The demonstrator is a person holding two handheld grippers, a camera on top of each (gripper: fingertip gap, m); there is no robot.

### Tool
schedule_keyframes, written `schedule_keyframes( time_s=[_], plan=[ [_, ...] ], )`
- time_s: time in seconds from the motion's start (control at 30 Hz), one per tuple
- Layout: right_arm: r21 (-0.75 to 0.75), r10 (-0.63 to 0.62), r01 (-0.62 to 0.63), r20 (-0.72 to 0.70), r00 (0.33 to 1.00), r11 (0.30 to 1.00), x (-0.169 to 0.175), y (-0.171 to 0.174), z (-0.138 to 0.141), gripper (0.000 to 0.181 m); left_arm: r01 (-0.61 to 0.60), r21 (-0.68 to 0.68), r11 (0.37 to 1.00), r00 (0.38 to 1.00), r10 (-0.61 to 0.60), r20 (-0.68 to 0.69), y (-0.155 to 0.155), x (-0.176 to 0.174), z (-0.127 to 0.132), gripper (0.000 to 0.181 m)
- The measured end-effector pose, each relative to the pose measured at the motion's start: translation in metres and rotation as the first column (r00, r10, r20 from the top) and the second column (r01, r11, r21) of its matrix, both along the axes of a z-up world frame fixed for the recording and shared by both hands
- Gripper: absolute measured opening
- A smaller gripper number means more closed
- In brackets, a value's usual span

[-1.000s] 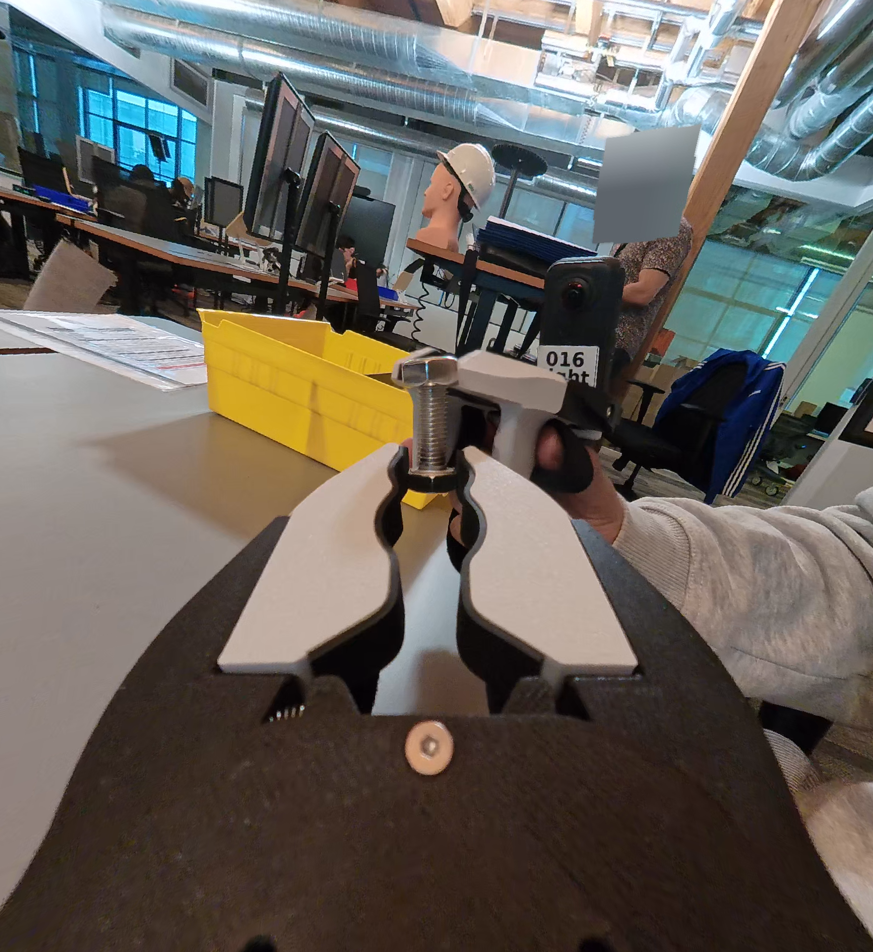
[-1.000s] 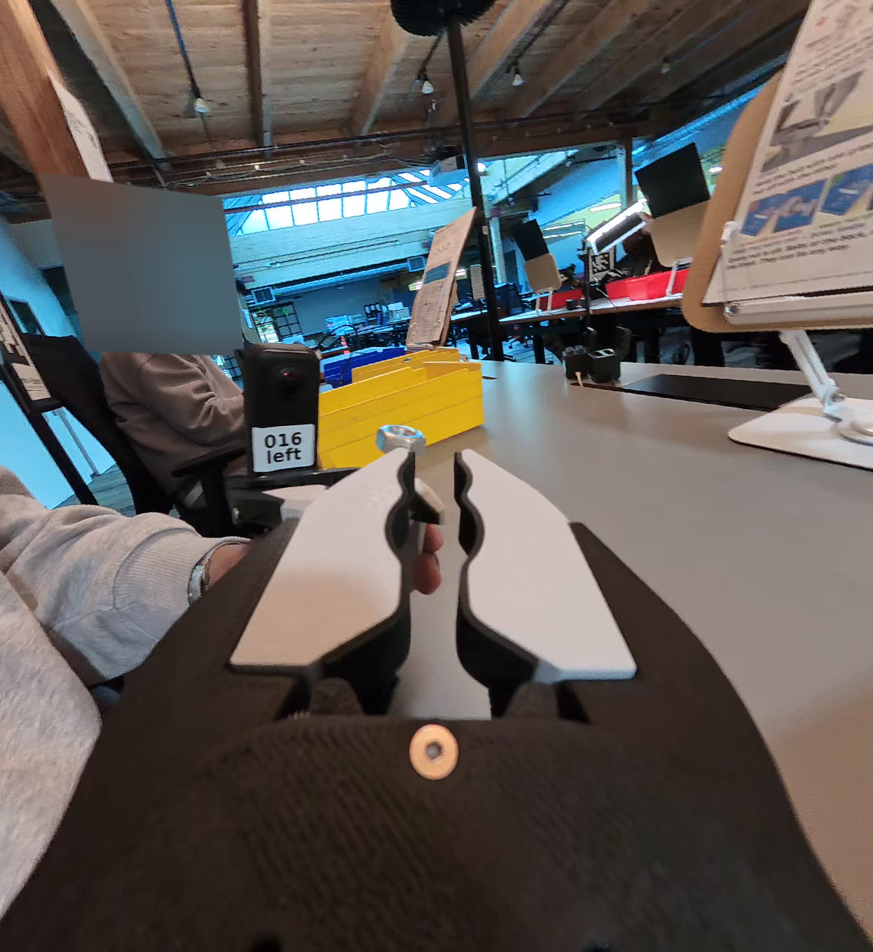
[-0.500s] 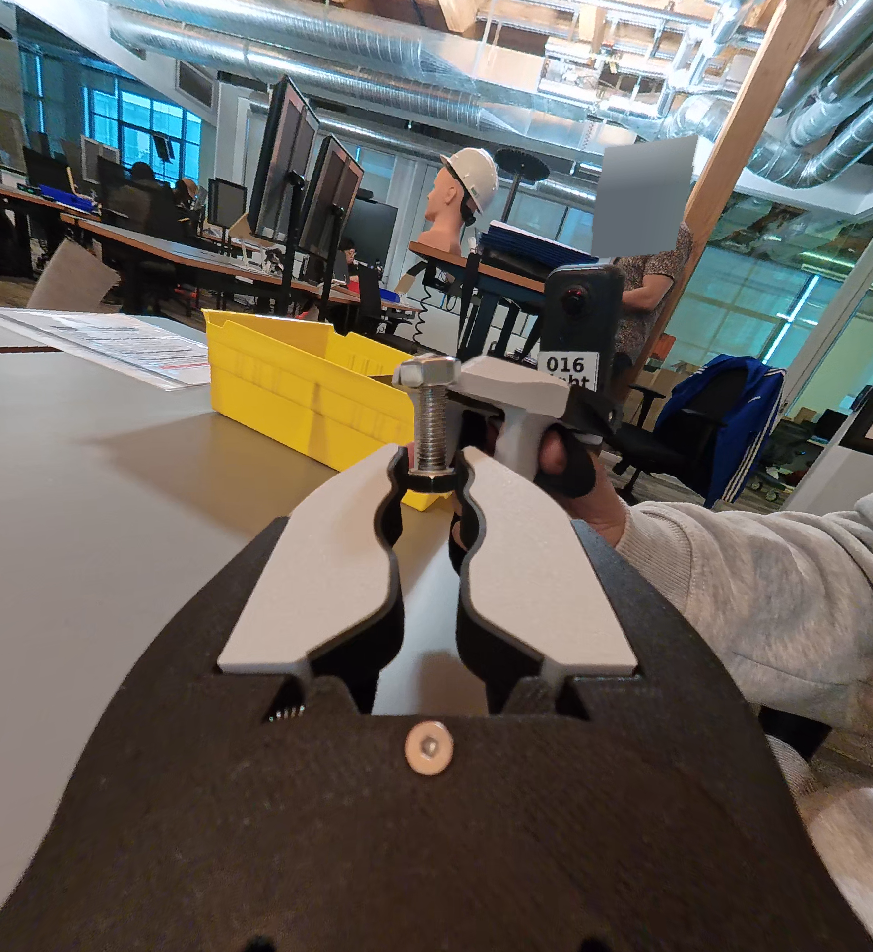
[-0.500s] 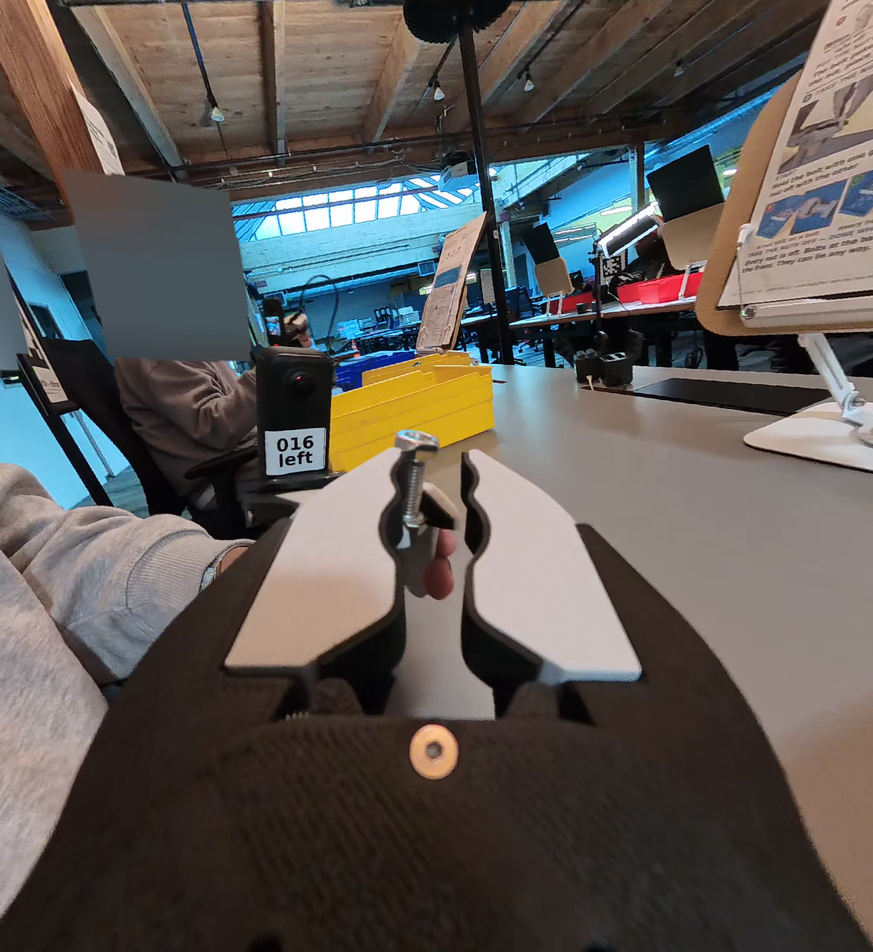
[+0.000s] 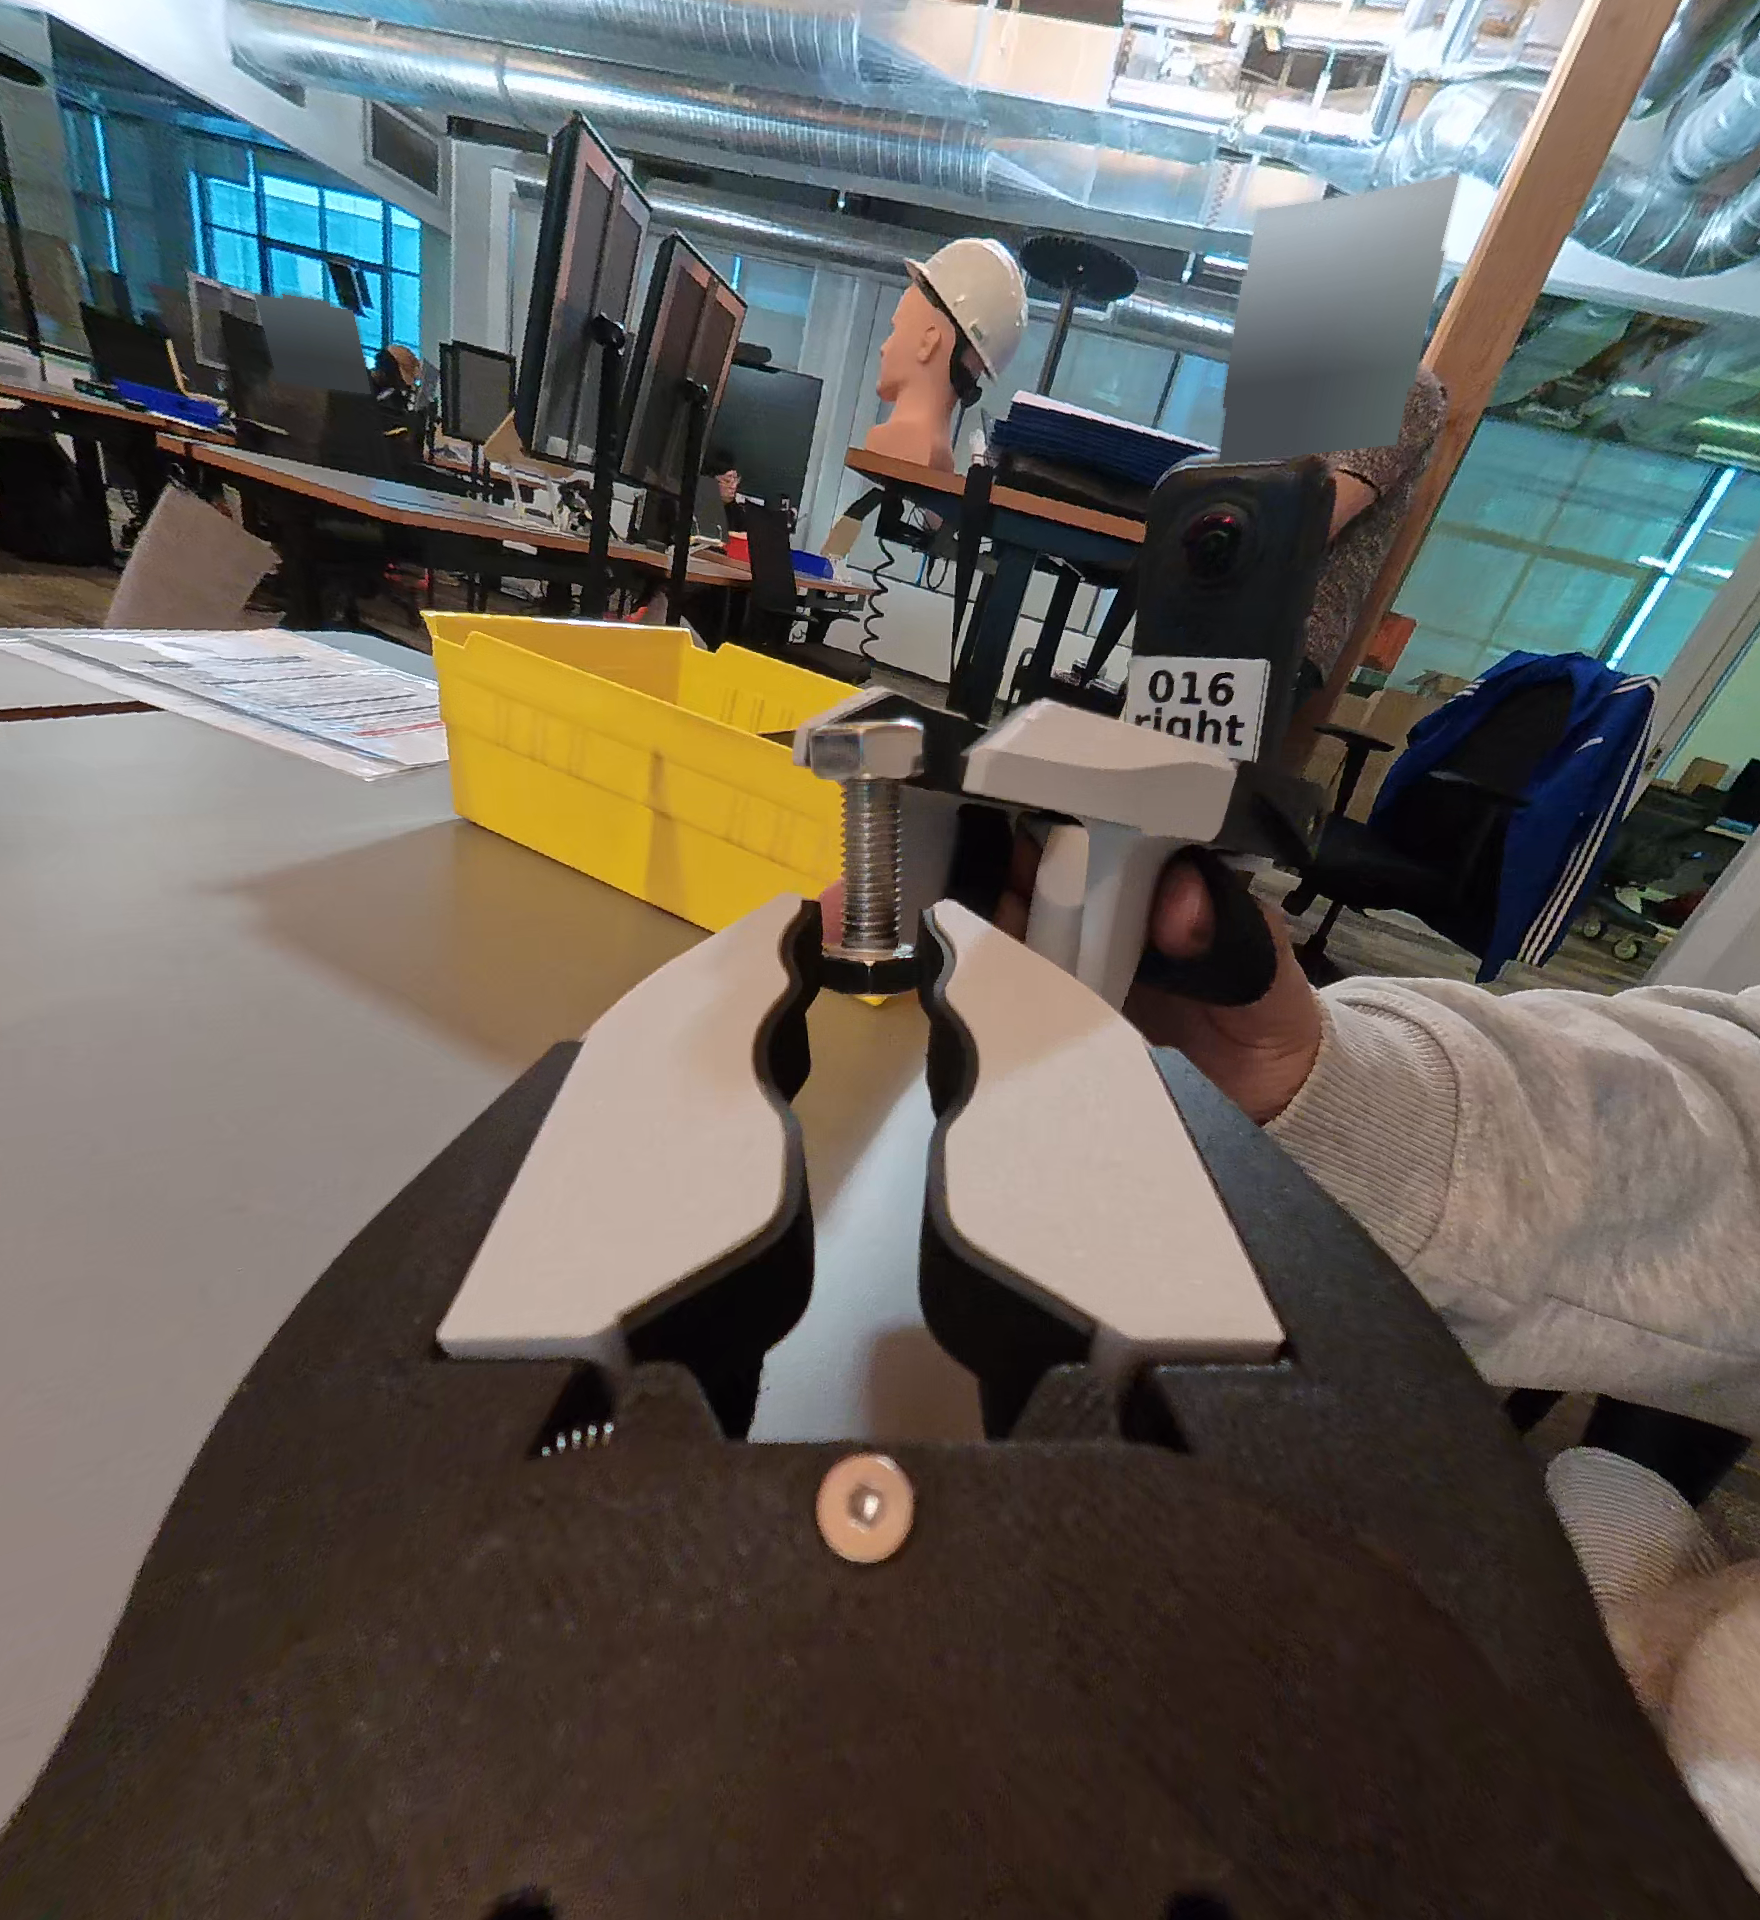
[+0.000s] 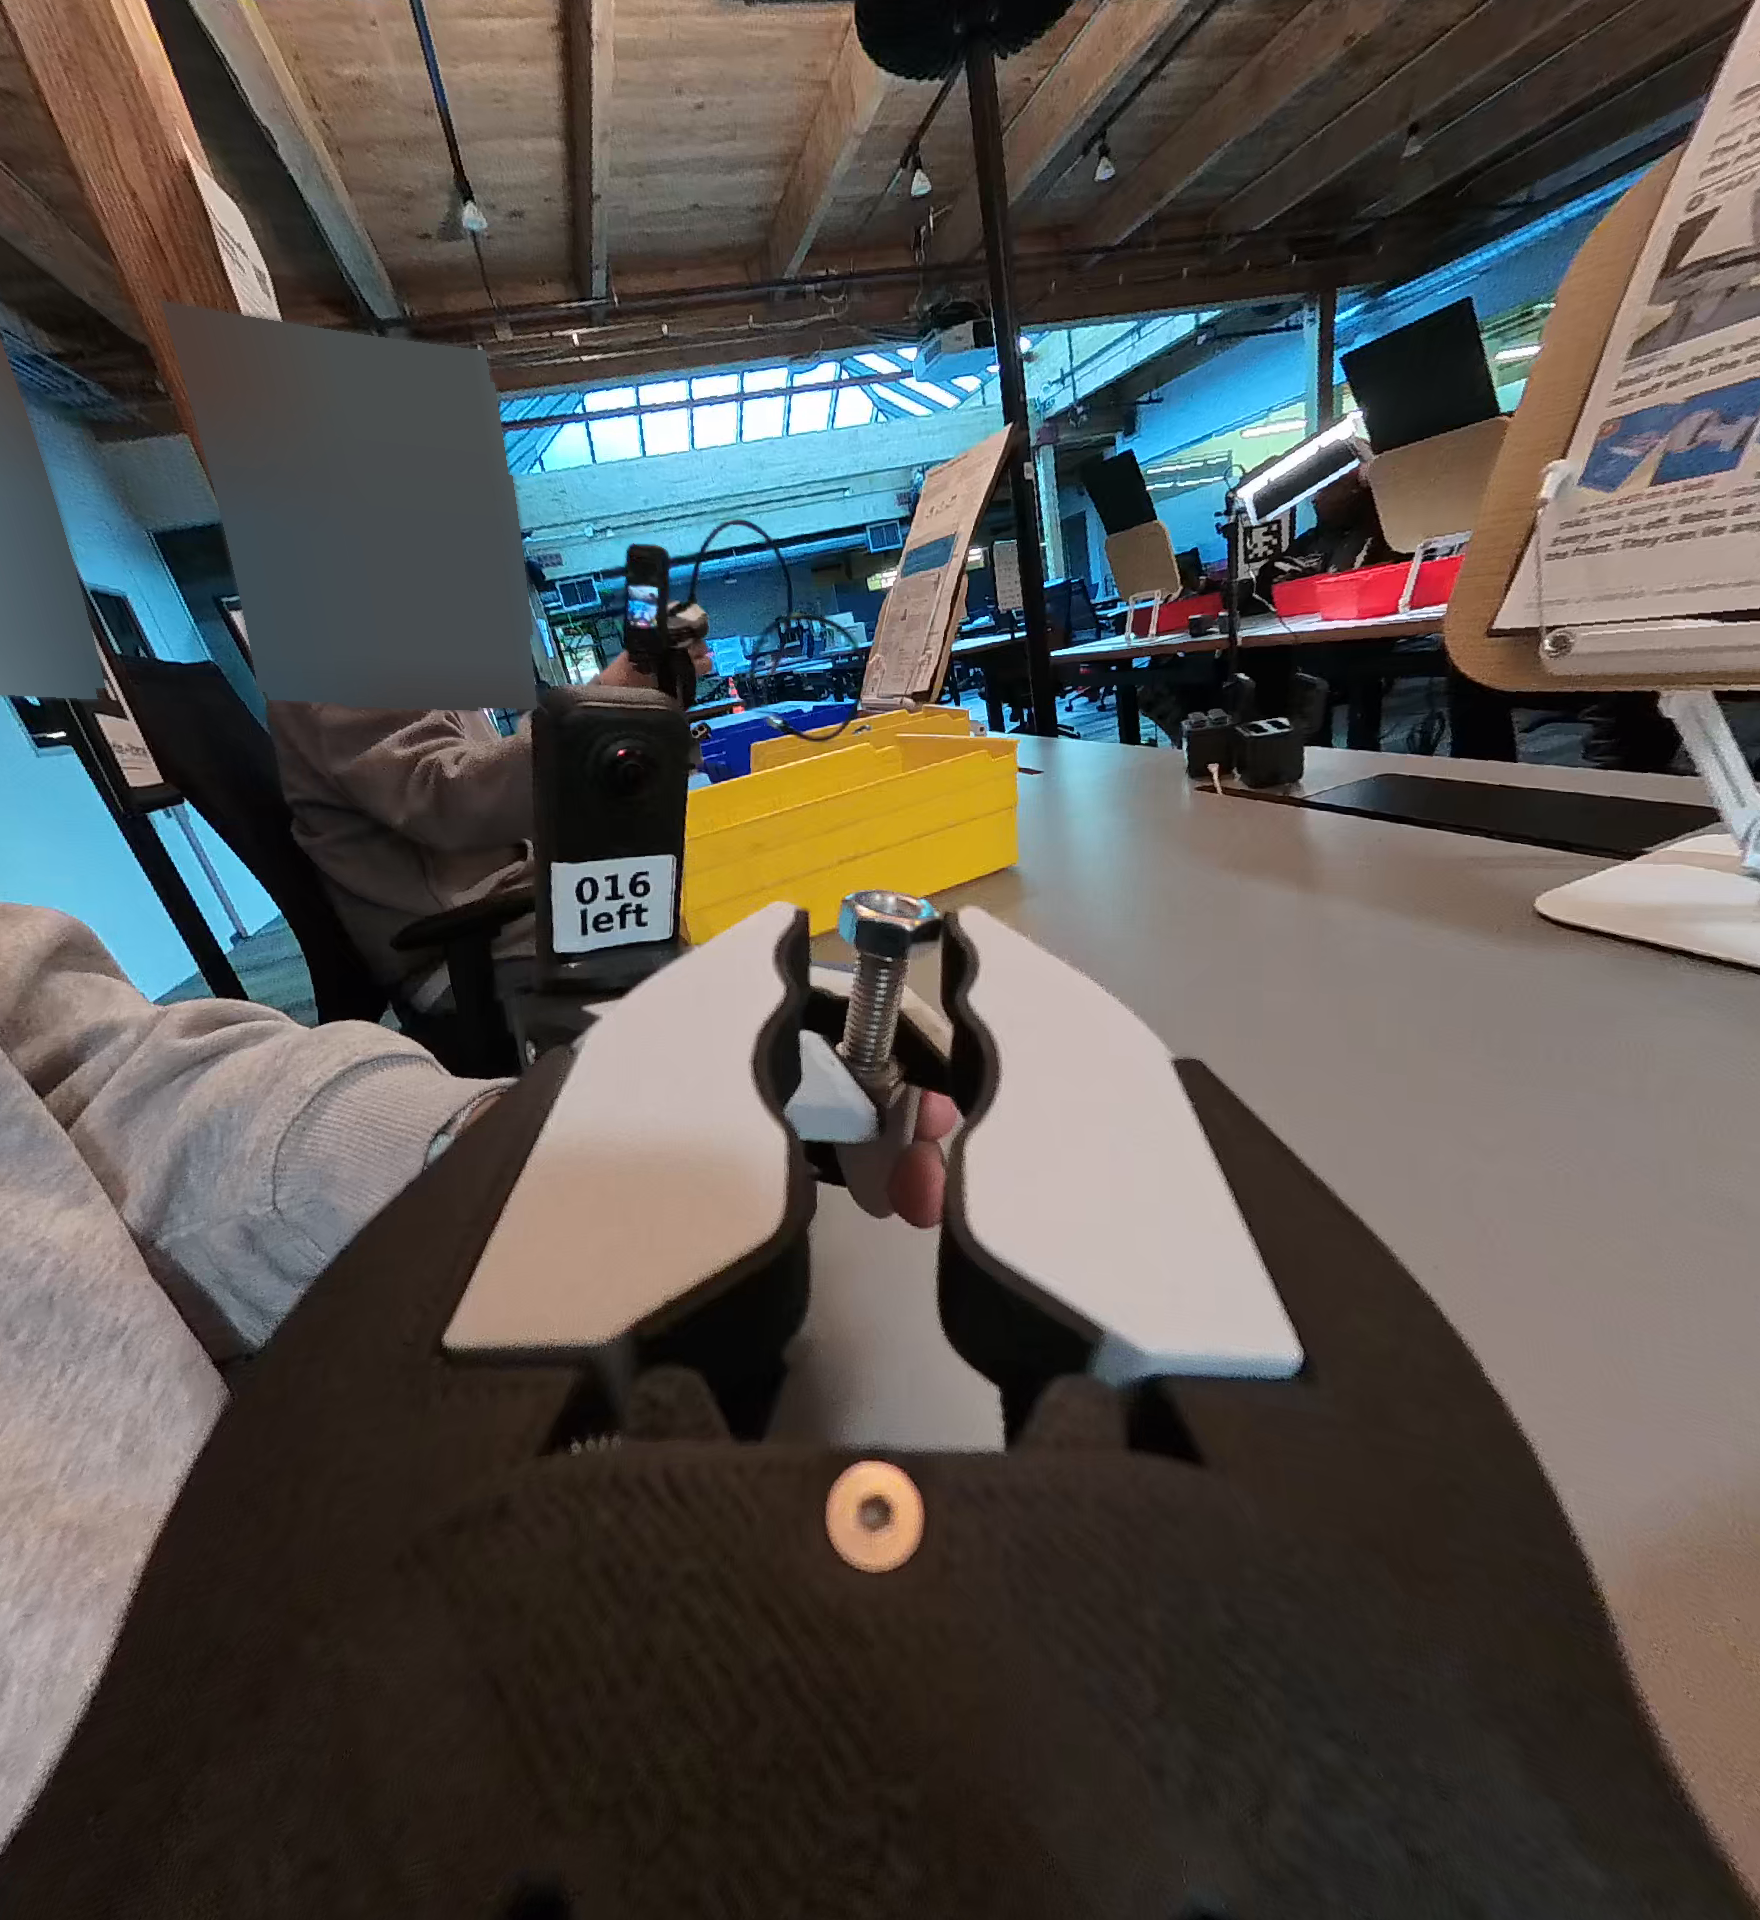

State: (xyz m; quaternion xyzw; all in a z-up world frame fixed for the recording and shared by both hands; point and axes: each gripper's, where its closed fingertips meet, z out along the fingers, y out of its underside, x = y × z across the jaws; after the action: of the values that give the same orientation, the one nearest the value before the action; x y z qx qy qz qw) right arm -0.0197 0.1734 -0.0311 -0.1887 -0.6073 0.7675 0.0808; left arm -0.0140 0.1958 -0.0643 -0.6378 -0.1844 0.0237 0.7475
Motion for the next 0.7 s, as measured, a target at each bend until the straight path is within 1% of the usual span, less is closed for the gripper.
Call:
schedule_keyframes(
  time_s=[0.23, 0.4, 0.53, 0.7],
  plan=[
    [0.045, -0.009, 0.011, -0.025, 1.0, 0.999, 0.001, -0.006, -0.004, 0.026, 0.005, -0.037, 0.999, 0.999, -0.006, -0.033, 0.004, 0.004, -0.003, 0.018],
    [0.071, -0.031, 0.033, -0.029, 0.999, 0.997, -0.002, -0.005, -0.007, 0.018, 0.017, -0.035, 0.999, 0.999, -0.018, -0.028, 0.005, 0.005, -0.003, 0.017],
    [0.051, -0.014, 0.015, -0.02, 1.0, 0.999, -0.001, -0.004, -0.005, 0.018, 0.051, -0.021, 0.998, 0.999, -0.051, -0.013, 0.006, 0.009, -0.002, 0.017],
    [-0.027, 0.017, -0.017, 0.007, 1.0, 1.0, 0.0, 0.001, 0.002, 0.018, 0.063, -0.018, 0.998, 0.998, -0.064, -0.012, 0.007, 0.011, -0.002, 0.017]
  ],
)
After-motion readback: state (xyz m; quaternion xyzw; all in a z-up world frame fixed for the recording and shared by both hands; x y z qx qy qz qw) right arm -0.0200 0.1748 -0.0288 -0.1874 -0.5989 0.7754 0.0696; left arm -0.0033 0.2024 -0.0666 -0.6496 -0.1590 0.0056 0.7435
